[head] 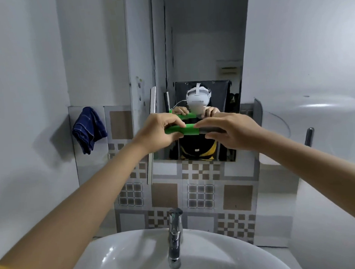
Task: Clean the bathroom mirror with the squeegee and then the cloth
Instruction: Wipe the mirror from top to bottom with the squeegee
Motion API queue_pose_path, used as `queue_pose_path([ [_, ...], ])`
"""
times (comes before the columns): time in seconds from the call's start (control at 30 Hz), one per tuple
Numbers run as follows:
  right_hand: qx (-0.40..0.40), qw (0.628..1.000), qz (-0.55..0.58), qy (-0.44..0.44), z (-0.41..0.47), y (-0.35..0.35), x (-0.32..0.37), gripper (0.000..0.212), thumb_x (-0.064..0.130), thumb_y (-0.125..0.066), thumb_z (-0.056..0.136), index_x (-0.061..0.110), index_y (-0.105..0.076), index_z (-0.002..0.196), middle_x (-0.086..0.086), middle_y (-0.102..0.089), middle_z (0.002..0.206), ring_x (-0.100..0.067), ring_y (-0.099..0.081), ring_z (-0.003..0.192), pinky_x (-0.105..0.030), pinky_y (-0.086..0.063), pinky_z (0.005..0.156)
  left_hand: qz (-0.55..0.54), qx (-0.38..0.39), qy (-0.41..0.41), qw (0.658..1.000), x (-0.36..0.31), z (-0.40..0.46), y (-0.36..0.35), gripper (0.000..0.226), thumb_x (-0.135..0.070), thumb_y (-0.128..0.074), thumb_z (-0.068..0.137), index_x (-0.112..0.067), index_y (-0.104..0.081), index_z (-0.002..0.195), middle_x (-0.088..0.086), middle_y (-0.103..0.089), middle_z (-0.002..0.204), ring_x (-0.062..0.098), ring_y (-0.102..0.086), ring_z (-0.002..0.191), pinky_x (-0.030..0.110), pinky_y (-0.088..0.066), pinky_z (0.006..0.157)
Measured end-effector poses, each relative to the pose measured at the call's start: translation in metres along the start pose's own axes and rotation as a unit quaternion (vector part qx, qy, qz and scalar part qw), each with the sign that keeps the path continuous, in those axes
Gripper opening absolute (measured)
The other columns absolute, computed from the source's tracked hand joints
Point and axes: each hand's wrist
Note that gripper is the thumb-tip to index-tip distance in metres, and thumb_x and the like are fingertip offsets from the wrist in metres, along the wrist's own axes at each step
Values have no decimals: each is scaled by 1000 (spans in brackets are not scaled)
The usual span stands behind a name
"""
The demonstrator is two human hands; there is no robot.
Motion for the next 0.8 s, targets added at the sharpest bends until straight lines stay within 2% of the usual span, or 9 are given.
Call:
queue_pose_path([
  [0.1, -41, 999, 11, -14, 12, 4, -5, 36, 33, -63, 88, 35, -60, 123, 0, -65, 103, -12, -50, 76, -25, -41, 54, 23, -7, -27, 999, 1, 20, 9, 24, -5, -79, 69, -5, -72, 92, 5, -71, 98, 6, -66, 89, 18, -54, 81],
  [0.17, -72, 997, -11, -20, 23, 7, -9, 33, 32, -63, 89, 33, -62, 121, 1, -66, 96, -10, -49, 69, -19, -33, 47, 45, -17, -51, 998, 5, 34, 16, 25, -4, -77, 70, -4, -70, 94, 5, -69, 101, 5, -64, 93, 15, -51, 84],
  [0.27, -101, 993, -65, -23, 44, 17, -18, 31, 32, -62, 89, 34, -61, 120, 0, -64, 89, -11, -48, 63, -16, -26, 44, 114, -46, -84, 989, 18, 51, 28, 27, -16, -73, 76, -6, -68, 100, 11, -68, 106, 16, -63, 98, 28, -53, 87],
  [0.37, -108, 988, -106, -34, 74, 31, -34, 32, 33, -61, 89, 35, -61, 121, -2, -63, 88, -15, -50, 60, -16, -24, 45, 164, -92, -56, 981, 42, 63, 44, 44, -38, -63, 81, -9, -61, 113, 13, -59, 121, 24, -55, 113, 37, -46, 97],
  [0.47, -119, 985, -123, -39, 110, 49, -52, 32, 30, -61, 89, 34, -61, 121, -4, -63, 85, -20, -55, 61, -17, -25, 45, 183, -122, -10, 975, 70, 68, 65, 56, -45, -58, 81, -9, -53, 124, 14, -51, 133, 25, -46, 125, 36, -37, 103],
  [0.57, -126, 982, -136, -35, 149, 65, -69, 31, 26, -62, 90, 32, -62, 120, -4, -66, 86, -22, -58, 63, -16, -22, 48, 185, -114, 47, 975, 98, 76, 84, 61, -42, -59, 81, -10, -46, 131, 11, -45, 140, 24, -39, 130, 35, -35, 105],
  [0.63, -122, 980, -149, -50, 176, 74, -77, 29, 31, -57, 92, 37, -61, 121, -2, -66, 89, -23, -59, 68, -19, -25, 50, 193, -103, 73, 973, 114, 82, 92, 62, -37, -64, 81, -10, -43, 133, 10, -42, 141, 24, -37, 131, 36, -35, 106],
  [0.8, -142, 971, -174, -79, 233, 87, -89, 29, 38, -50, 94, 42, -58, 122, -2, -64, 92, -25, -60, 78, -30, -35, 65, 258, -82, 79, 960, 148, 96, 102, 79, -40, -71, 72, -7, -39, 136, 12, -39, 143, 30, -38, 130, 40, -33, 108],
])
Point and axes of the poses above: each hand's wrist, its own z-axis towards the middle knuckle, its own y-axis out of the back of the hand, x = y × z
